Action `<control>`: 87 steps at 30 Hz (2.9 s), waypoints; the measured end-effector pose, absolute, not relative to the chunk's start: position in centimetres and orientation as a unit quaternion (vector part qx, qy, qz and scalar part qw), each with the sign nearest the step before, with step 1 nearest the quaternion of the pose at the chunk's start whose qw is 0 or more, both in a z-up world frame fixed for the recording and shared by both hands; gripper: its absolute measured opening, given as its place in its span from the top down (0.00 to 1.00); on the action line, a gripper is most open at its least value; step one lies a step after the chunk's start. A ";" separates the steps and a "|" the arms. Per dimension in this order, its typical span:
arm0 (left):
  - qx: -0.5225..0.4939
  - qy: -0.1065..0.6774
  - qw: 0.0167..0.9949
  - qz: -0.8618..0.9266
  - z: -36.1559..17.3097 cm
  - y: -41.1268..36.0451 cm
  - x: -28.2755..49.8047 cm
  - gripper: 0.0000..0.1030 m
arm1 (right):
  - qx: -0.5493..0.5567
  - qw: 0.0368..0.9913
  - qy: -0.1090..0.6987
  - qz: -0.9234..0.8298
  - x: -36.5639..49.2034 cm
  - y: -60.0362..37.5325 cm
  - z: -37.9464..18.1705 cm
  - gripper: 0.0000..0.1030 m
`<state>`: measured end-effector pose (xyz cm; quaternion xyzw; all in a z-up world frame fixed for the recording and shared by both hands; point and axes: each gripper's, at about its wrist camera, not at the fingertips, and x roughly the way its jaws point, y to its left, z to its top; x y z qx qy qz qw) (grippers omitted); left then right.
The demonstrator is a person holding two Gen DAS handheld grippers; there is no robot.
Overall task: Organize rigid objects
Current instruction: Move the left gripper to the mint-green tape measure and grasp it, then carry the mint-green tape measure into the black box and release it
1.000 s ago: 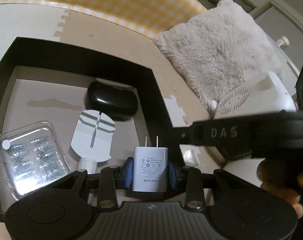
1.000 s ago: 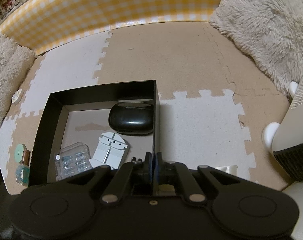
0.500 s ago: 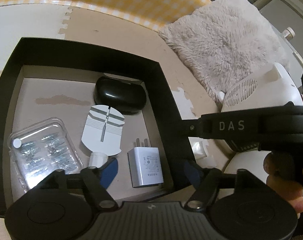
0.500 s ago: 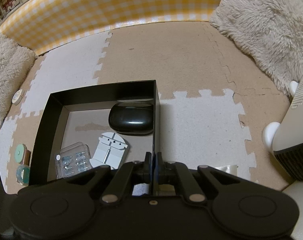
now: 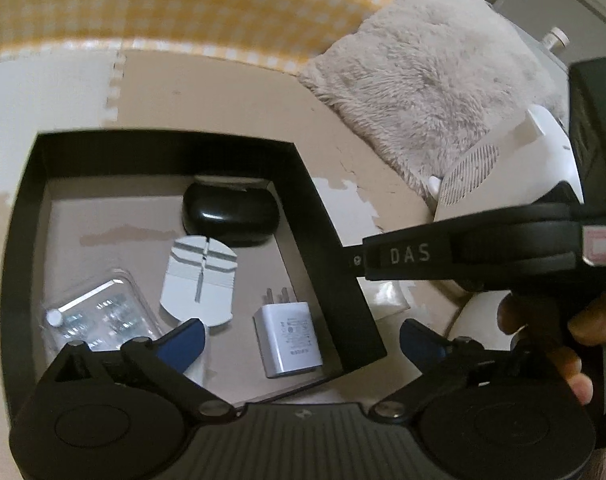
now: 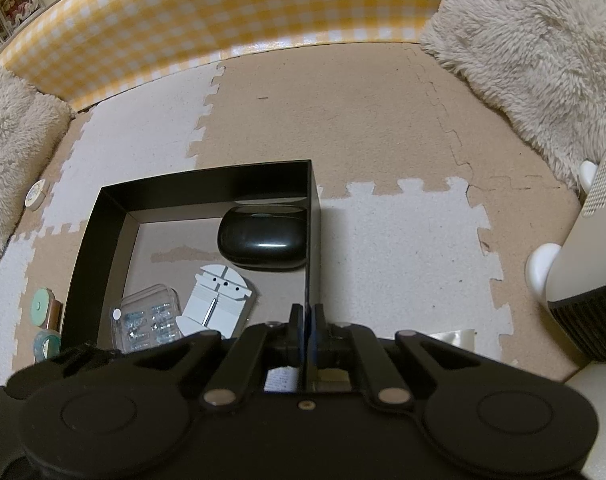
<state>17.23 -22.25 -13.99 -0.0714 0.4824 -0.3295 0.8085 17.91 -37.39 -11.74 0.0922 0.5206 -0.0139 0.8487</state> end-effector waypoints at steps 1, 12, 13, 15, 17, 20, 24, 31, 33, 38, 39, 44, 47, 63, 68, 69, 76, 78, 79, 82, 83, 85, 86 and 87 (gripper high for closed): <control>-0.067 0.482 0.809 -0.329 -13.9 -22.2 17.2 0.00 | 0.092 0.849 0.521 -0.014 17.9 -37.4 -11.7 0.96; 0.021 0.463 0.829 -0.312 -10.8 -20.8 15.8 0.00 | 0.095 0.849 0.520 -0.013 17.9 -37.4 -11.7 0.96; 0.028 0.460 0.832 -0.308 -10.4 -20.6 15.7 0.00 | 0.095 0.849 0.520 -0.013 17.9 -37.4 -11.7 0.96; 0.040 0.449 0.841 -0.300 -9.5 -20.1 15.4 0.00 | 0.094 0.849 0.520 -0.013 17.9 -37.4 -11.7 0.96; 0.045 0.440 0.844 -0.303 -8.6 -19.4 15.4 0.00 | 0.093 0.849 0.520 -0.013 17.9 -37.5 -11.8 0.96; 0.044 0.430 0.850 -0.302 -7.4 -18.0 15.3 0.00 | 0.093 0.849 0.520 -0.013 17.9 -37.5 -11.8 0.96; 0.057 0.416 0.859 -0.295 -6.2 -15.8 15.2 0.00 | 0.090 0.849 0.521 -0.013 17.9 -37.4 -11.8 0.96; 0.059 0.400 0.877 -0.260 -4.9 -11.0 16.5 0.00 | 0.090 0.849 0.521 -0.013 17.9 -37.4 -11.8 0.96; 0.060 0.396 0.883 -0.246 -4.7 -9.6 17.0 0.00 | 0.089 0.849 0.521 -0.013 17.9 -37.4 -11.8 0.96; 0.070 0.400 0.890 -0.209 -4.9 -6.1 18.6 0.00 | 0.090 0.849 0.521 -0.013 17.9 -37.4 -11.8 0.96; 0.071 0.405 0.889 -0.202 -5.2 -5.5 19.0 0.00 | 0.089 0.849 0.521 -0.013 17.9 -37.4 -11.8 0.96; 0.033 0.442 0.877 -0.184 -6.8 -1.8 20.5 0.00 | 0.088 0.849 0.521 -0.013 17.9 -37.5 -11.8 0.96; 0.026 0.467 0.870 -0.157 -7.9 -0.1 21.3 0.00 | 0.088 0.849 0.521 -0.013 17.9 -37.4 -11.8 0.96; 0.070 0.581 0.799 -0.142 -14.5 3.7 23.3 0.49 | 0.090 0.849 0.521 -0.012 18.0 -37.5 -11.8 0.96; 0.104 0.571 0.798 -0.162 -15.5 2.3 22.6 0.48 | 0.090 0.849 0.521 -0.012 17.9 -37.5 -11.8 0.96; 0.113 0.568 0.799 -0.163 -15.8 2.1 22.5 0.48 | 0.090 0.849 0.521 -0.012 18.0 -37.5 -11.8 0.96; 0.101 0.551 0.807 -0.189 -16.3 1.0 22.9 0.48 | 0.091 0.849 0.521 -0.012 18.0 -37.5 -11.8 0.96; 0.104 0.539 0.812 -0.197 -16.3 0.6 22.9 0.48 | 0.090 0.849 0.521 -0.012 17.9 -37.5 -11.8 0.96; 0.108 0.534 0.814 -0.200 -16.3 0.5 23.0 0.48 | 0.089 0.849 0.521 -0.012 17.9 -37.5 -11.8 0.96; 0.106 0.522 0.821 -0.206 -16.5 0.2 23.3 0.48 | 0.088 0.848 0.522 -0.012 17.9 -37.4 -11.9 0.96; 0.105 0.517 0.824 -0.208 -16.5 0.1 23.3 0.48 | 0.087 0.848 0.523 -0.012 17.9 -37.4 -11.9 0.96; 0.106 0.510 0.827 -0.212 -16.6 -0.2 23.5 0.48 | 0.086 0.848 0.523 -0.012 17.9 -37.4 -11.9 0.96; 0.108 0.508 0.827 -0.214 -16.6 -0.3 23.5 0.48 | 0.086 0.848 0.523 -0.012 17.9 -37.4 -12.0 0.96; 0.112 0.508 0.827 -0.214 -16.7 -0.5 23.5 0.48 | 0.086 0.848 0.523 -0.012 17.9 -37.4 -12.0 0.96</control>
